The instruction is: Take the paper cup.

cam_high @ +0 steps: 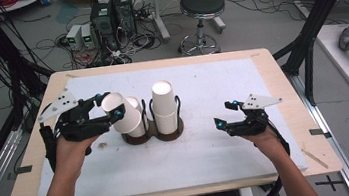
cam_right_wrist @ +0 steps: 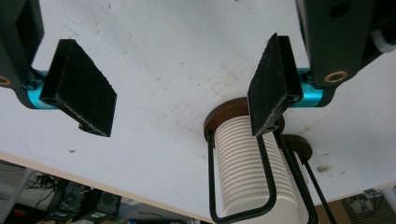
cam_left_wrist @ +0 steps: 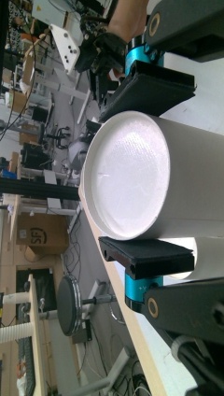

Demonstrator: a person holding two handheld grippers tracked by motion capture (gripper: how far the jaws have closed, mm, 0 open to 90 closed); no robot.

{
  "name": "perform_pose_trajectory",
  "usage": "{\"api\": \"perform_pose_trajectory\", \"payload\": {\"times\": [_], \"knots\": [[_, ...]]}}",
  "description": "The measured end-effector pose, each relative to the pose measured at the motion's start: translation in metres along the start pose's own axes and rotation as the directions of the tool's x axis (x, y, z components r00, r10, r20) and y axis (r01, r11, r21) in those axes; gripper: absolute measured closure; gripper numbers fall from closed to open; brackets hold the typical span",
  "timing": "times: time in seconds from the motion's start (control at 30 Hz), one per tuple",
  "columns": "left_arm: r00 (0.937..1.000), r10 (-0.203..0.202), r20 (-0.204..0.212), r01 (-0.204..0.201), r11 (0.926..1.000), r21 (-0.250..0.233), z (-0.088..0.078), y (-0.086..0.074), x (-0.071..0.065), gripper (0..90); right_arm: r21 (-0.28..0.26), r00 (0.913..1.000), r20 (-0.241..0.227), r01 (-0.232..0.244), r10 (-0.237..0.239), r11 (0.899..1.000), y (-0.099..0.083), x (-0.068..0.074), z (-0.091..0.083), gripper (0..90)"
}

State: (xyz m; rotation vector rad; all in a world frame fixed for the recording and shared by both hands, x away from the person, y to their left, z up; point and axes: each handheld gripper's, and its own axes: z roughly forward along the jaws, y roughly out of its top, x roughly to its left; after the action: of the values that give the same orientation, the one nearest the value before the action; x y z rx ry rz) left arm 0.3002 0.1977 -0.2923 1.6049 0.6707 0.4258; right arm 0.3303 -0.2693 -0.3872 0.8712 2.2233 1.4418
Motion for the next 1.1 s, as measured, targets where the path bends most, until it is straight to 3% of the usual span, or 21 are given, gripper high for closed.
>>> {"api": "perform_pose_trajectory", "payload": {"times": [0.2, 0.23, 0.67, 1.1], "knots": [[0.9996, 0.004, 0.029, -0.005, 0.9998, 0.021, 0.000, 0.000, -0.003, 35.0, -0.002, 0.9999, 0.010, 0.010, -0.010, 1.000, 0.002, -0.001, -0.002, 24.4], [0.9992, 0.006, 0.040, -0.007, 0.9997, 0.022, 0.000, 0.000, -0.006, 35.0, 0.005, 0.9995, 0.013, 0.030, -0.030, 1.000, 0.004, -0.001, -0.002, 23.7], [0.9965, 0.043, 0.072, -0.046, 0.9976, 0.051, 0.014, -0.006, -0.017, 35.0, -0.008, 0.9998, -0.002, 0.020, -0.020, 1.000, 0.004, -0.003, -0.004, 21.6], [0.9950, 0.039, 0.092, -0.044, 0.9976, 0.053, 0.025, -0.016, -0.026, 34.9, -0.011, 0.9994, -0.019, 0.030, -0.030, 1.000, 0.004, 0.000, 0.000, 21.5]]}}
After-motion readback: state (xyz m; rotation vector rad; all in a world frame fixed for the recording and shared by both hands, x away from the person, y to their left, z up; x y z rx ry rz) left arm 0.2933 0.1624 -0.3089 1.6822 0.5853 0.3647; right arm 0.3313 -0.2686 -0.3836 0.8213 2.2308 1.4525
